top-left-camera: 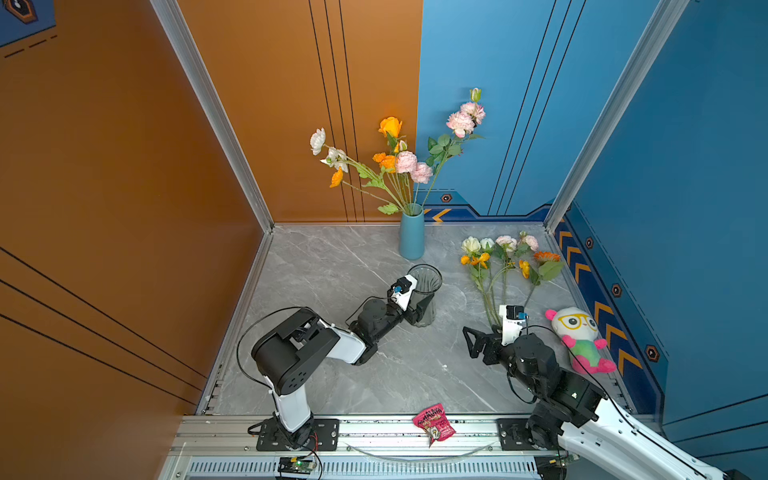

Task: Arrange the flowers into the vase
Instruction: 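Drag the glass vase nearer with the left gripper while the right moves to the flowers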

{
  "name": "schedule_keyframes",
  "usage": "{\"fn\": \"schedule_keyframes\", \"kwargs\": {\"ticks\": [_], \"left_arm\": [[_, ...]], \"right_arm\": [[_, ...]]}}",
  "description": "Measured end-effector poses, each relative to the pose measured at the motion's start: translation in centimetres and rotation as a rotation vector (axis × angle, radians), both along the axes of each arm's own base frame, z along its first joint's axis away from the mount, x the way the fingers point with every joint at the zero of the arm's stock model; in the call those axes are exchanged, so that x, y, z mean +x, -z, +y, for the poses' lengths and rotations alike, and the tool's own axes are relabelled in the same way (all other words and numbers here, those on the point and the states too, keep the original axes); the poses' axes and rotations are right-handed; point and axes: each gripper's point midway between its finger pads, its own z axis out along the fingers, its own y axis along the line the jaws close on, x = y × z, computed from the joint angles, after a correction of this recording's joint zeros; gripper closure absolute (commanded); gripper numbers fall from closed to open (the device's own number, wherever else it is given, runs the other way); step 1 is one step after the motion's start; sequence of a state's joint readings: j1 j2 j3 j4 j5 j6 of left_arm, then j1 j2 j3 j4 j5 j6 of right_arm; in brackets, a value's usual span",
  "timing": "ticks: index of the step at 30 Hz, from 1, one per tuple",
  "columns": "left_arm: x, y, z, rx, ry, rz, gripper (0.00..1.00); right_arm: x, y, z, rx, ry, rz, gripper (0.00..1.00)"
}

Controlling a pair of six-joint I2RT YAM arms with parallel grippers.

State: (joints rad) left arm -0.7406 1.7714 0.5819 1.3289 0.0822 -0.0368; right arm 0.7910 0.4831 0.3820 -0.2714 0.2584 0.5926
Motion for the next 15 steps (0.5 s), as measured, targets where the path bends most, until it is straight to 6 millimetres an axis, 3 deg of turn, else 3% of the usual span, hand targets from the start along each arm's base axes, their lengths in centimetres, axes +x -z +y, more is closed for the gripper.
{"fn": "schedule_keyframes", "kwargs": {"ticks": [2, 3, 10, 15], "left_arm": [[-0.3, 0.0, 0.1, 0.002, 0.008, -0.012, 0.19], [-0.4, 0.1, 0.1, 0.005, 0.011, -0.017, 0.01], [-1.1, 0.5, 0.3, 0.009, 0.028, -0.018, 0.02], [-2.4, 2.4, 1.4, 0.041, 0.03, 0.021, 0.02]], "right_arm": [[0.0, 0.1, 0.0, -0.002, -0.001, 0.003, 0.0], [0.0, 0.1, 0.0, -0.002, -0.002, 0.004, 0.0], [0.0, 0.2, 0.1, -0.001, -0.008, 0.011, 0.0], [0.2, 0.3, -0.1, -0.002, 0.004, 0.015, 0.0]]}}
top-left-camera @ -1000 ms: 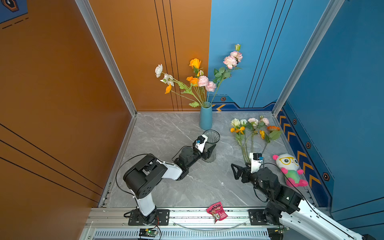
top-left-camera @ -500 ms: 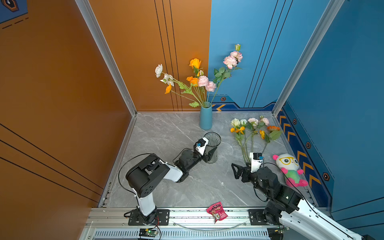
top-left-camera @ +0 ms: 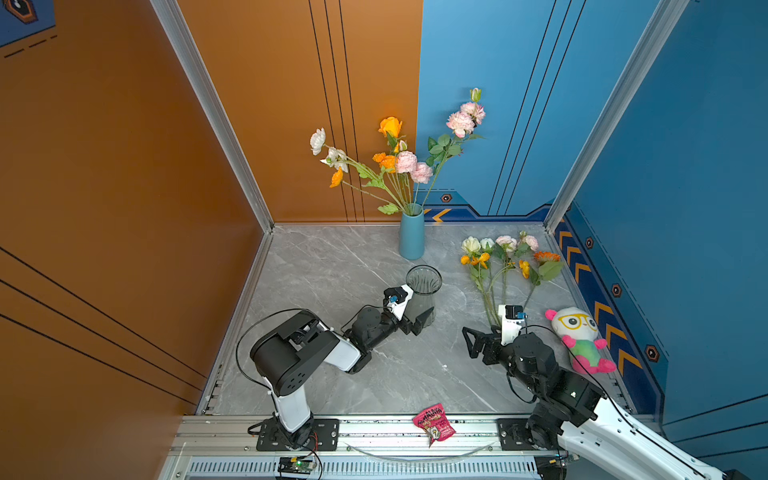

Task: Arrange the flowers into the vase
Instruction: 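Drag the glass vase nearer with the left gripper while the right moves to the flowers, then hold the glass vase with the left gripper while the right grasps a flower stem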

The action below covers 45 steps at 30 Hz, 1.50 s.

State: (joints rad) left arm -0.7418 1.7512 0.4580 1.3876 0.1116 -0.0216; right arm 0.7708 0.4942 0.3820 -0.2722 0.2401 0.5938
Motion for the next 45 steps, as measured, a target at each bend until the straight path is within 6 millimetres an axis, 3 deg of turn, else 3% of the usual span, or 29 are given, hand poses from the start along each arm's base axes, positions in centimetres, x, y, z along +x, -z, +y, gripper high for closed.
{"fn": "schedule_keyframes", "kwargs": {"ticks": [5, 10, 14, 18, 23, 26, 30, 36, 41, 45], "left_arm": [[-2.4, 0.7, 2.3, 0.003, -0.032, 0.038, 0.02], [-5.1, -0.6, 4.1, -0.006, -0.062, 0.074, 0.02], [-8.1, -3.7, 3.7, 0.024, -0.043, 0.059, 0.02], [-8.9, -7.4, 3.5, 0.132, -0.051, 0.052, 0.02], [-9.2, -13.6, 2.5, 0.298, 0.004, 0.017, 0.02], [-9.0, -15.5, 0.8, 0.409, 0.075, -0.015, 0.02], [-8.2, -14.8, -2.1, 0.571, 0.206, -0.057, 0.02], [-5.1, -13.5, -5.3, 0.608, 0.379, 0.018, 0.02], [-3.4, -11.6, -5.2, 0.545, 0.429, 0.123, 0.02], [-5.4, -9.3, -5.3, 0.538, 0.465, 0.136, 0.02]], "right_arm": [[1.5, 1.7, -2.2, -0.021, 0.098, 0.099, 0.0], [2.6, 2.6, -3.7, -0.022, 0.159, 0.193, 0.0], [4.0, 1.6, -6.1, -0.014, 0.258, 0.238, 0.01], [6.0, 1.1, -9.6, 0.028, 0.4, 0.295, 0.05], [6.6, 4.3, -12.7, 0.044, 0.496, 0.471, 0.14], [6.3, 6.1, -13.8, 0.031, 0.525, 0.556, 0.2], [6.4, 7.0, -15.5, -0.012, 0.567, 0.612, 0.27], [9.8, 6.7, -18.3, -0.098, 0.616, 0.638, 0.42], [13.5, 8.1, -20.0, -0.167, 0.613, 0.693, 0.54], [15.9, 9.1, -20.9, -0.189, 0.612, 0.72, 0.58]]}}
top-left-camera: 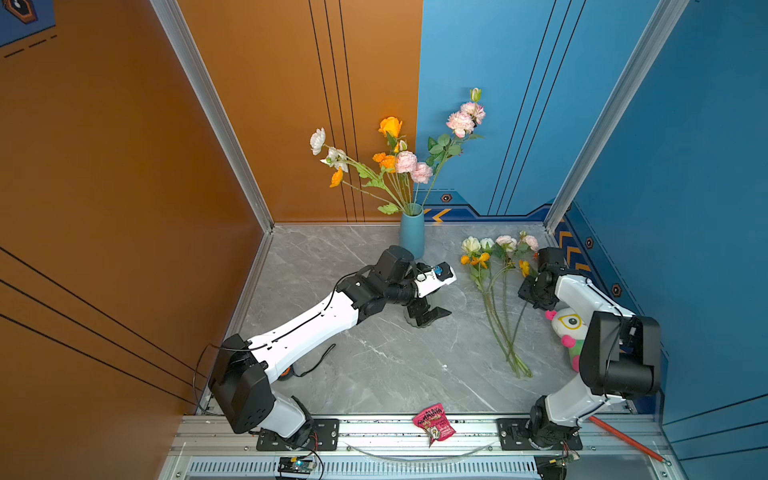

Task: Arrange the flowers into the vase
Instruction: 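Hold the glass vase with the left gripper while the right grasps a flower stem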

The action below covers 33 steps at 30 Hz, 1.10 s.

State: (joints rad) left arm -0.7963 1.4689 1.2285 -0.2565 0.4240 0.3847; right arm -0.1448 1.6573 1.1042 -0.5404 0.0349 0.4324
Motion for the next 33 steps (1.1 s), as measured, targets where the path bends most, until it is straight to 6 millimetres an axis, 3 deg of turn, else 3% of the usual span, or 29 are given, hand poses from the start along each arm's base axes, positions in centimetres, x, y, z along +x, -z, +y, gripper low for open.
{"fn": "schedule_keyframes", "kwargs": {"ticks": [4, 8, 14, 25, 33], "left_arm": [[-1.9, 0.2, -0.4, -0.014, 0.037, -0.018, 0.02], [-1.6, -1.3, -0.6, -0.059, 0.028, -0.049, 0.02], [-1.4, -1.9, -0.8, -0.084, 0.022, -0.059, 0.02], [-1.1, -1.3, -1.0, -0.076, 0.012, -0.043, 0.02], [-1.0, -1.0, -1.1, -0.071, 0.01, -0.04, 0.02]], "right_arm": [[1.7, 1.1, -0.5, -0.016, -0.007, 0.026, 0.61], [2.2, 2.7, -1.0, -0.032, -0.001, 0.069, 0.64], [2.4, 4.7, -1.7, -0.061, 0.01, 0.125, 0.65], [2.8, 5.2, -3.3, -0.058, 0.038, 0.132, 0.75], [3.1, 5.3, -3.1, -0.042, 0.017, 0.127, 0.89]]}}
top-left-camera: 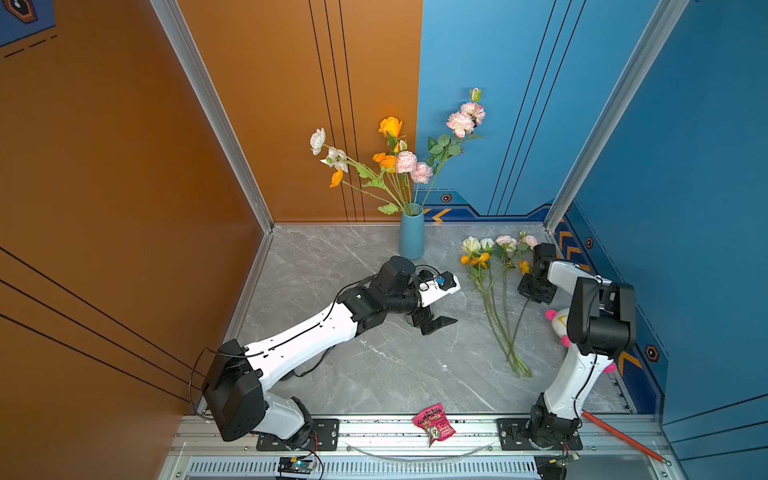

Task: Arrange the flowers into the vase
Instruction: 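Hold the glass vase with the left gripper while the right grasps a flower stem, then lift the orange gerbera upright with the right gripper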

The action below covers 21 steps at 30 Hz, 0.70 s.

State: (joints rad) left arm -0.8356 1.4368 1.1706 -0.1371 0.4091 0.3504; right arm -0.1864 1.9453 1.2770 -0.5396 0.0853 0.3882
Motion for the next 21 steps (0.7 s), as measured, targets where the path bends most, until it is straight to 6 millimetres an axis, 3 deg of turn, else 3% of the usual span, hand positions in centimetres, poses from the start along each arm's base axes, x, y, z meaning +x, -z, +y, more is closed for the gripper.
{"fn": "schedule_keyframes", "kwargs": {"ticks": [7, 14, 17, 21], "left_arm": [[-0.1, 0.0, -0.1, 0.0, 0.003, 0.0, 0.02], [-0.2, -0.3, 0.0, -0.004, 0.0, -0.007, 0.02], [-0.2, -1.0, 0.3, -0.012, -0.007, -0.026, 0.02], [-0.1, -2.0, 0.8, -0.027, -0.017, -0.049, 0.02]], "right_arm": [[0.1, -0.1, 0.2, 0.007, -0.009, -0.004, 0.99], [-1.5, -0.8, 0.9, 0.024, -0.017, -0.019, 1.0], [-2.0, -3.0, 1.3, 0.021, -0.025, -0.069, 1.0], [-2.2, -7.9, 2.0, 0.001, -0.044, -0.197, 1.0]]}}
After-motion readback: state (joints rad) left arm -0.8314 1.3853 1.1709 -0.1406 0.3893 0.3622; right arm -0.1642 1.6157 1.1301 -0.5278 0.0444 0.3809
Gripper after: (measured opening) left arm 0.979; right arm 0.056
